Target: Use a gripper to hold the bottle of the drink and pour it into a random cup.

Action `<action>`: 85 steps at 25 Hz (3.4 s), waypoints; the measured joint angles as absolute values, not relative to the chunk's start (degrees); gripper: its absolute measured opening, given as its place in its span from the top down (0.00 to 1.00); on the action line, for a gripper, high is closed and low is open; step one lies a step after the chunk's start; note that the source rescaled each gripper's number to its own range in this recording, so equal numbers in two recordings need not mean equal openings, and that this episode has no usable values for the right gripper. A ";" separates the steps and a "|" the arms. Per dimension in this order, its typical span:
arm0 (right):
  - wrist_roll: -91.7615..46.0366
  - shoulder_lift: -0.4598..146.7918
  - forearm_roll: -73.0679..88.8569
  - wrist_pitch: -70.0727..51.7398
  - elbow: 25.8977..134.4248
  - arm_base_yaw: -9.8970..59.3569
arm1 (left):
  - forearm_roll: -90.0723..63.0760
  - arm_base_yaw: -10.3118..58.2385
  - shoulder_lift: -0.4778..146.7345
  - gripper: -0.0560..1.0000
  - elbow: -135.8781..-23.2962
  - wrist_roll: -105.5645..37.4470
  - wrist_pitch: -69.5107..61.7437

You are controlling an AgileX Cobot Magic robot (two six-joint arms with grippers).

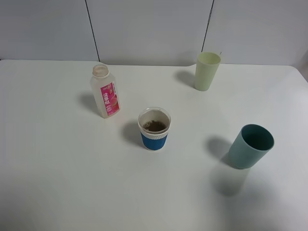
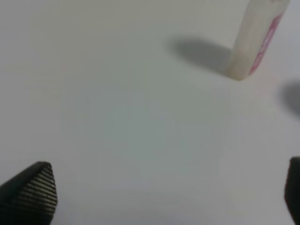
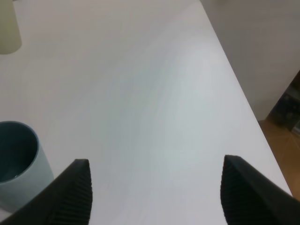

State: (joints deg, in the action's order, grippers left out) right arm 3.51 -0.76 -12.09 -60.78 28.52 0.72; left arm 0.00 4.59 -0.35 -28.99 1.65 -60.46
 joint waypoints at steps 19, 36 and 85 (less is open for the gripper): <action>3.51 -0.76 -12.09 -60.78 28.52 0.72 | 0.00 4.59 -0.35 0.00 -28.99 1.65 -60.46; 3.51 -0.76 -12.09 -60.78 28.52 0.72 | 0.00 4.59 -0.35 0.00 -28.99 1.65 -60.46; 3.51 -0.76 -12.09 -60.78 28.52 0.72 | -0.33 4.59 -0.35 0.00 -28.99 1.60 -60.46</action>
State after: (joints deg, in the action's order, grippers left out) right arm 3.51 -0.76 -12.09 -60.78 28.52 0.72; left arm -0.33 4.59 -0.35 -28.99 1.60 -60.46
